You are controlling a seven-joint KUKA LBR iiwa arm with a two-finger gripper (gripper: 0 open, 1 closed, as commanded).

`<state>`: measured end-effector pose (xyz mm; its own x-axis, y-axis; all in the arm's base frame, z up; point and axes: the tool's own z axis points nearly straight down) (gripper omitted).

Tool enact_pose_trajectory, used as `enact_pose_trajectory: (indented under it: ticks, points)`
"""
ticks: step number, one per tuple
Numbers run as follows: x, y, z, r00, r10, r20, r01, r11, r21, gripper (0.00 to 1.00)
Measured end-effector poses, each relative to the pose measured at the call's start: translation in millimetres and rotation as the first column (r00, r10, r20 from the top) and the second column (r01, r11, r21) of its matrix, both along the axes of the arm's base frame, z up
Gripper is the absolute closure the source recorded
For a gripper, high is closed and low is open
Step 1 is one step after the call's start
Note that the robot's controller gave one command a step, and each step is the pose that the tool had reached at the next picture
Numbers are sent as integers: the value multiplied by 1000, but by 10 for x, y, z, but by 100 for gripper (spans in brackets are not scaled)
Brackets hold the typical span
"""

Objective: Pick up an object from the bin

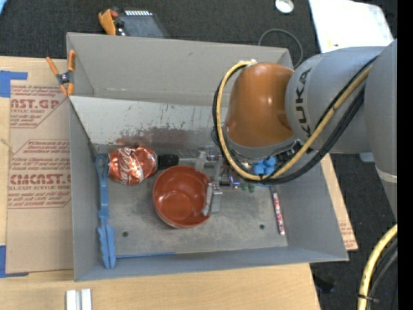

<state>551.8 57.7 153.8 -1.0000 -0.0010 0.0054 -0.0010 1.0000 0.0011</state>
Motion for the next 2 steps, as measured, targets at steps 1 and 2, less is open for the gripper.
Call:
enact_pose_trajectory:
  ticks: [1,2]
  points:
    - [12,-1,41,1000,-1,6,1,1000,0,0]
    - [62,60,-85,994,110,13,-110,994,-1,0]
